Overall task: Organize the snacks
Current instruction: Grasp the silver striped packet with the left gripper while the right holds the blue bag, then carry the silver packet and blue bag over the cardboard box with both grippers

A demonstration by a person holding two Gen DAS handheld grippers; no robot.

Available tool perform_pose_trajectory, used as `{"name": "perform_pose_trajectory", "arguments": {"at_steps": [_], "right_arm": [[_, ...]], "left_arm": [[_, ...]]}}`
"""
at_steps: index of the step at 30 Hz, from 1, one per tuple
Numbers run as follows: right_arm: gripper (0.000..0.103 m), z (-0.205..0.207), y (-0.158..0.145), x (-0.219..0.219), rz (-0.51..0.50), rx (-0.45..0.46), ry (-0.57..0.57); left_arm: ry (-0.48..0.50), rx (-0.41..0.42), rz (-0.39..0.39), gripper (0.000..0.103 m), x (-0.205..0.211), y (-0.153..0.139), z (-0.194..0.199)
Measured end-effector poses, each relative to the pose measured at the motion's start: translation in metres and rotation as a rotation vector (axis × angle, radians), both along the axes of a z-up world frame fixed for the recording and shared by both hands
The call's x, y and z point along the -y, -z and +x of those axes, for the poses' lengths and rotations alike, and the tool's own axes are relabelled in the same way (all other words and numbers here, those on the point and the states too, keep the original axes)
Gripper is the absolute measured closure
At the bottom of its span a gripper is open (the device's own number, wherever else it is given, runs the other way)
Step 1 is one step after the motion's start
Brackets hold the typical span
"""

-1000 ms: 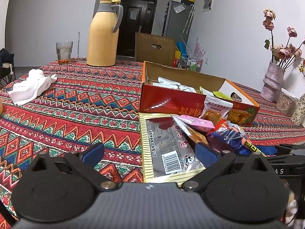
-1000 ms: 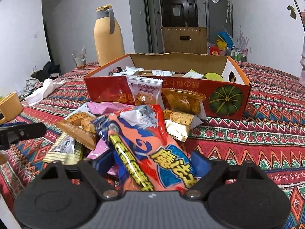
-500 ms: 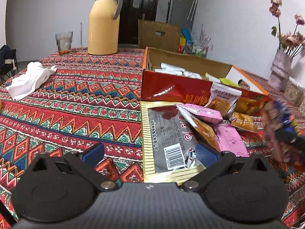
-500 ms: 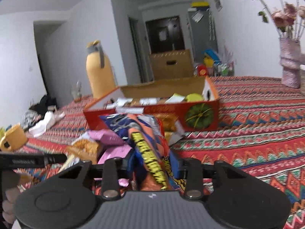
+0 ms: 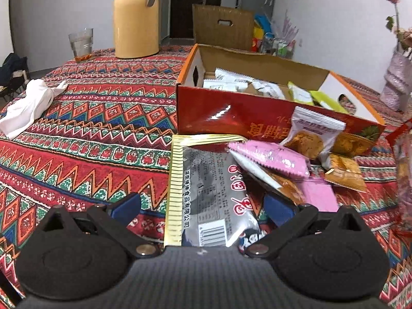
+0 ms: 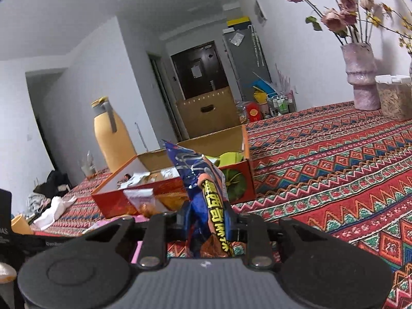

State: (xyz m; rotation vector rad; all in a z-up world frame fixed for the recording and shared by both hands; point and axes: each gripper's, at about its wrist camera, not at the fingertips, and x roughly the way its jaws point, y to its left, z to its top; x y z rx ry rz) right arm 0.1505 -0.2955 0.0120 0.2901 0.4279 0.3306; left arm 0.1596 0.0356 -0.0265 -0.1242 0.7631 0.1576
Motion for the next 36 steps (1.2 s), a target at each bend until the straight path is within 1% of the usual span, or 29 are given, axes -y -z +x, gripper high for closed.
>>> {"name": "perform_pose_trajectory", "arguments": {"at_steps": [7,8,10,11,12,13,16,17,18,21,24,26,28,29,30,32,33,34,35,36], "right_arm": [[0.080,0.008,0.007,0.008,0.028,-0.002,-0.008],[0.080,0.009,0.007,0.009,0.031,-0.002,-0.010],[0.080,0.010,0.008,0.007,0.033,-0.001,-0.016],[0.080,0.011,0.009,0.007,0.034,-0.001,-0.018],[0.080,0.011,0.009,0.007,0.034,-0.001,-0.019],[0.080,0.012,0.009,0.007,0.035,-0.002,-0.020],[0.080,0.010,0.008,0.005,0.031,-0.001,-0.021],[0.080,0.009,0.008,0.005,0.030,-0.001,-0.021],[0.080,0.009,0.008,0.004,0.027,-0.001,-0.021],[0.080,0.008,0.006,0.003,0.021,0.000,-0.018],[0.080,0.006,0.005,-0.001,0.014,0.002,-0.019],[0.080,0.003,0.003,-0.003,0.008,0.005,-0.020],[0.080,0.001,0.002,-0.005,0.004,0.006,-0.020],[0.080,0.000,0.001,-0.006,0.002,0.006,-0.020],[0.080,-0.001,0.001,-0.006,0.000,0.007,-0.020],[0.080,-0.002,0.000,-0.008,-0.004,0.007,-0.020],[0.080,-0.003,0.000,-0.008,-0.006,0.006,-0.020],[0.080,-0.003,0.000,-0.009,-0.007,0.005,-0.018],[0.080,-0.003,0.000,-0.010,-0.008,0.003,-0.017],[0.080,-0.003,0.000,-0.010,-0.008,0.001,-0.017]], "left_arm": [[-0.050,-0.057,0.017,0.000,0.000,0.012,0.017],[-0.051,-0.058,0.027,0.002,0.001,0.012,0.017],[-0.043,-0.050,0.035,0.009,0.003,0.011,0.016],[-0.035,-0.044,0.043,0.018,0.004,0.010,0.015],[-0.022,-0.036,0.047,0.028,0.005,0.009,0.014],[-0.010,-0.029,0.051,0.032,0.006,0.008,0.012],[0.006,-0.024,0.060,0.038,0.005,0.007,0.010],[0.010,-0.020,0.061,0.042,0.005,0.007,0.009],[0.014,-0.011,0.063,0.049,0.004,0.006,0.006],[0.034,0.016,0.057,0.062,0.002,0.000,-0.002],[0.043,0.030,0.057,0.065,0.000,-0.003,-0.007],[0.043,0.034,0.056,0.064,-0.003,-0.004,-0.012],[0.045,0.030,0.060,0.052,-0.006,-0.002,-0.015],[0.036,0.025,0.070,0.038,-0.007,-0.001,-0.016],[0.027,0.023,0.082,0.029,-0.008,0.001,-0.016],[0.023,0.020,0.101,0.026,-0.009,0.002,-0.015],[0.023,0.010,0.107,0.018,-0.010,0.003,-0.012],[0.015,-0.005,0.112,0.014,-0.011,0.005,-0.008],[0.003,-0.021,0.116,0.007,-0.011,0.007,-0.004],[-0.006,-0.036,0.116,0.006,-0.012,0.008,0.000]]}}
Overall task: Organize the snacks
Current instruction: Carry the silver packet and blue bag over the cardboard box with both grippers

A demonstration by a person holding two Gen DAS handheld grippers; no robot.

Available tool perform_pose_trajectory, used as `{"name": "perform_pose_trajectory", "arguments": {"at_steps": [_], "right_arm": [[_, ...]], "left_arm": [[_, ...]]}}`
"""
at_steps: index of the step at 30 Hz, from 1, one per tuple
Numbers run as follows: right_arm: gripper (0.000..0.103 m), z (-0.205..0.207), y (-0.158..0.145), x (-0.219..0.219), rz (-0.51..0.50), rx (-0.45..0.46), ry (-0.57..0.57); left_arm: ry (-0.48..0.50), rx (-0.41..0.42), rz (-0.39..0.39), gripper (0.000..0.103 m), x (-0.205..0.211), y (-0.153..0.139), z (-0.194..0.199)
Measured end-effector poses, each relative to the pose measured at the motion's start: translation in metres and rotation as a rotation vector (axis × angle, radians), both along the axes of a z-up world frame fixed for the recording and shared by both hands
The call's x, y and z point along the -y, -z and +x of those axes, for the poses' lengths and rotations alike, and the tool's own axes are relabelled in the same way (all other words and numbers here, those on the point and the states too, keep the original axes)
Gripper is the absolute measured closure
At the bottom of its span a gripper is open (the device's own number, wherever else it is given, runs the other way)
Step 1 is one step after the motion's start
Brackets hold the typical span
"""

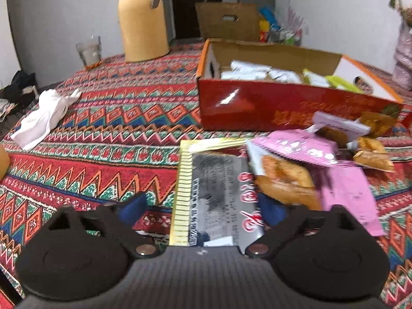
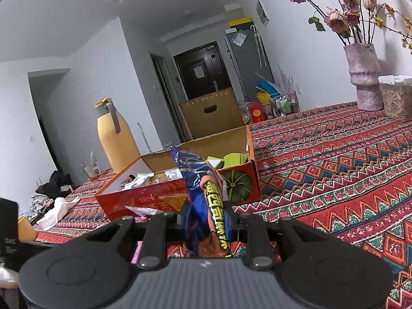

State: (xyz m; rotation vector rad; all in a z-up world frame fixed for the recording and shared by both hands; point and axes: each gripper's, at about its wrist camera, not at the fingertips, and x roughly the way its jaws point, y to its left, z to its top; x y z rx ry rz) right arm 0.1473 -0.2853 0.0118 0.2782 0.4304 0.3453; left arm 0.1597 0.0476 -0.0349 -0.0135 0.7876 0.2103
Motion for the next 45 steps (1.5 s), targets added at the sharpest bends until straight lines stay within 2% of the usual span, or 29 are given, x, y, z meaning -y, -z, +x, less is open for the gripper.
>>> {"name": "perform_pose_trajectory", "arguments": {"at_steps": [2,4,5,6,8,9,13,14,23,32,37,45], "right_arm": [[0.080,-0.001,0.000,-0.001,-0.002,-0.003,0.000],[0.080,-0.001,0.000,-0.002,-0.004,-0.004,-0.001],[0.080,-0.001,0.000,-0.002,-0.005,-0.005,-0.002],[0.080,-0.002,0.000,-0.003,-0.006,-0.005,-0.004],[0.080,-0.002,0.000,-0.004,-0.008,-0.005,-0.007],[0.080,-0.002,-0.001,-0.005,-0.008,-0.005,-0.009],[0.080,-0.005,-0.002,-0.007,-0.013,-0.002,-0.014],[0.080,-0.005,-0.003,-0.008,-0.014,-0.001,-0.013],[0.080,-0.016,-0.014,-0.014,-0.025,0.028,-0.012],[0.080,-0.011,-0.035,-0.023,-0.031,0.063,-0.016],[0.080,0.007,-0.052,-0.029,-0.037,0.086,-0.014],[0.080,0.057,-0.069,-0.038,-0.058,0.100,-0.003]], "left_arm": [[-0.019,-0.013,-0.026,0.005,-0.004,0.003,0.005],[-0.023,-0.013,-0.060,0.010,-0.009,0.004,0.003],[-0.018,-0.004,-0.057,0.019,-0.008,0.003,0.001],[-0.007,0.009,-0.055,0.033,-0.006,0.002,-0.003],[0.008,0.022,-0.060,0.049,-0.004,0.000,-0.008],[0.016,0.028,-0.063,0.054,-0.005,0.000,-0.011],[0.036,0.058,-0.080,0.063,-0.008,-0.002,-0.021],[0.046,0.075,-0.073,0.068,-0.007,-0.003,-0.025],[0.064,0.151,-0.058,0.070,-0.007,-0.024,-0.040],[0.095,0.259,-0.048,0.070,-0.002,-0.064,-0.048],[0.113,0.298,-0.047,0.070,0.006,-0.086,-0.033],[0.132,0.335,-0.055,0.070,0.018,-0.109,0.007]]}}
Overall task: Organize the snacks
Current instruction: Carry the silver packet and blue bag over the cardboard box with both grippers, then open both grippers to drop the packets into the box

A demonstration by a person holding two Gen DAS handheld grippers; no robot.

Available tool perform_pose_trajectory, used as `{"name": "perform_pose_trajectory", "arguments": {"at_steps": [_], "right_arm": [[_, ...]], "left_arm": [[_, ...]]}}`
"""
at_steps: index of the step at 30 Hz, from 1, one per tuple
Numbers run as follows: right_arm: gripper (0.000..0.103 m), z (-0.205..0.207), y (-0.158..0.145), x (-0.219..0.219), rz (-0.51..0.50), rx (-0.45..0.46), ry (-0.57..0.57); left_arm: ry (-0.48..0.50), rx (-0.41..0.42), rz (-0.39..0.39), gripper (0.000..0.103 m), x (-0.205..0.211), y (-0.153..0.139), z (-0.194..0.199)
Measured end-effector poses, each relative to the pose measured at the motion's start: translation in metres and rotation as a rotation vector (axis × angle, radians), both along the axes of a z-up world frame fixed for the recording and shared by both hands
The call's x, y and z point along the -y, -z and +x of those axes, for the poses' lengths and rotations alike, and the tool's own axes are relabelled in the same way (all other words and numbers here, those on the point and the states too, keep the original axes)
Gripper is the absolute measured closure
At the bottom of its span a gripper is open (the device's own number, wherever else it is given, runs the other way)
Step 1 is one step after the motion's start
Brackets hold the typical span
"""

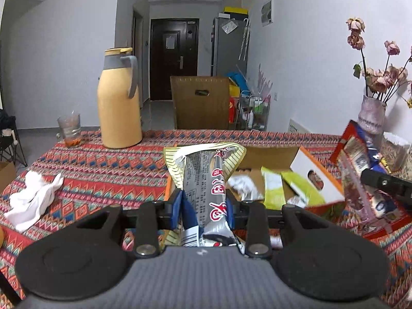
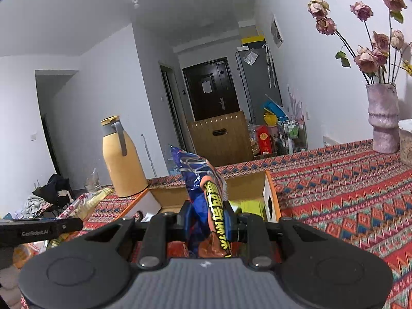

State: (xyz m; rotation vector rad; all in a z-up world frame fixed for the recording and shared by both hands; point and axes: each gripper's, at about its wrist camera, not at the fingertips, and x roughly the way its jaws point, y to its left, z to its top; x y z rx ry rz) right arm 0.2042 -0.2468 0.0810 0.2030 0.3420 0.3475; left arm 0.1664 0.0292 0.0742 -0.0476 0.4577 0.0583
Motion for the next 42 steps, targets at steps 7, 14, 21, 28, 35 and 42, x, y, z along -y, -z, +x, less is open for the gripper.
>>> {"name": "perform_pose_trajectory", "arguments": {"at_steps": [7,14,21,28,35,42], "right_arm": [[0.080,0.044,-0.008,-0.009,-0.028,0.015,0.009],[0.080,0.087,-0.005,-0.024,-0.071,0.022,0.026],[0.080,0.121,0.015,-0.035,-0.099,0.004,0.057],[0.080,0.131,0.039,-0.045,-0.131,0.001,0.057],[0.075,0.130,0.048,-0.052,-0.152,-0.042,0.019],[0.009,0.124,0.042,-0.041,-0.098,-0.039,0.036]], "left_arm": [[-0.004,0.008,-0.014,0.070,0.004,-0.008,0.039],[-0.009,0.002,-0.030,0.070,0.008,-0.006,0.079],[-0.025,-0.030,-0.060,0.070,0.009,0.014,0.114],[-0.050,-0.037,-0.058,0.069,0.002,0.037,0.129],[-0.030,-0.066,-0.067,0.059,0.000,0.049,0.134],[-0.046,-0.004,-0.067,0.013,-0.003,0.041,0.119]]}}
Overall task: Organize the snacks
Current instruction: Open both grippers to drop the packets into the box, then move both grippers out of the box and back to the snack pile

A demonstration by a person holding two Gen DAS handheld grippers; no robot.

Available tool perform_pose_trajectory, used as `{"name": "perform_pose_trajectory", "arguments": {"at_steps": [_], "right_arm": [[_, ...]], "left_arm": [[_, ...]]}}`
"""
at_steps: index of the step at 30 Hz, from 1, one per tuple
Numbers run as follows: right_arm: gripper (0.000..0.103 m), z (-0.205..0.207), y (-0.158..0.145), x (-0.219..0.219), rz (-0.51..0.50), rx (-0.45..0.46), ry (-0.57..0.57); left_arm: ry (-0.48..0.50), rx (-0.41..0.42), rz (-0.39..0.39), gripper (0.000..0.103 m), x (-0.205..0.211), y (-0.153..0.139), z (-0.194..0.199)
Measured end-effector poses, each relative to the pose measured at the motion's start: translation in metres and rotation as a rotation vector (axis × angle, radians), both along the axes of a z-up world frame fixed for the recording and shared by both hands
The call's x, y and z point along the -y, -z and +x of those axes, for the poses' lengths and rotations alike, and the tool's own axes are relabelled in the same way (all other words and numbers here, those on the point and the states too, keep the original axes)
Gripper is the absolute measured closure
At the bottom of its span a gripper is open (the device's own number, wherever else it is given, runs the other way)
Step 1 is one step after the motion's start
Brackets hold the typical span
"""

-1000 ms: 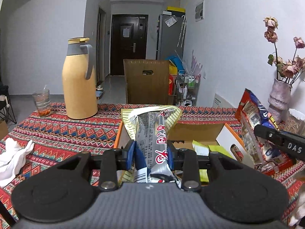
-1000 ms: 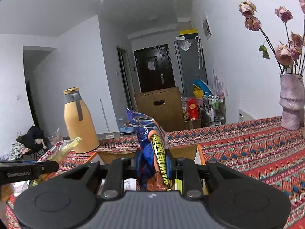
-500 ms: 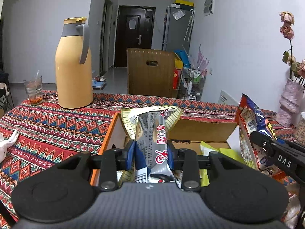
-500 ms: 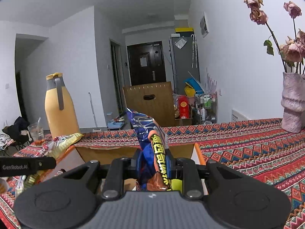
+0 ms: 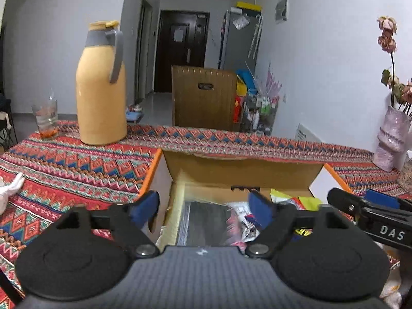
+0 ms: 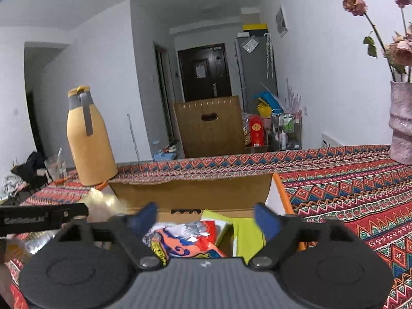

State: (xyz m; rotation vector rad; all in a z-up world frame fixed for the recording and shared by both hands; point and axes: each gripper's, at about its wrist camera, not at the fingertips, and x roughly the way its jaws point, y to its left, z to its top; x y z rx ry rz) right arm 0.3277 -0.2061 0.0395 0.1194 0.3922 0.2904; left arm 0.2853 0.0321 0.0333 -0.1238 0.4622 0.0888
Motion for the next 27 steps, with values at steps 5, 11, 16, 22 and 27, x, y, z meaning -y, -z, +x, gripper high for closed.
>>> {"name": "perform_pose_trajectory", "arguments": {"at_steps": [5,11,16,22,27], "right_arm": [[0.000,-0.002,-0.003,0.008,0.029,0.005,0.017],[0.000,-0.004,-0.004,0.007,0.029,0.009,0.013],[0.000,-0.006,-0.006,0.008,0.030,0.017,0.014],[0.000,-0.016,-0.018,0.006,0.017,0.047,0.013],[0.000,-0.031,-0.031,0.008,0.012,0.075,0.011]], "left_arm": [[-0.024,0.032,-0.007,0.000,-0.001,-0.006,-0.007],[-0.031,0.021,-0.009,0.000,-0.001,-0.005,-0.004],[-0.032,0.022,-0.012,0.000,0.001,-0.006,-0.007],[-0.032,0.040,-0.017,0.000,0.002,-0.016,-0.014],[-0.026,0.060,-0.013,0.000,0.005,-0.027,-0.025]]}}
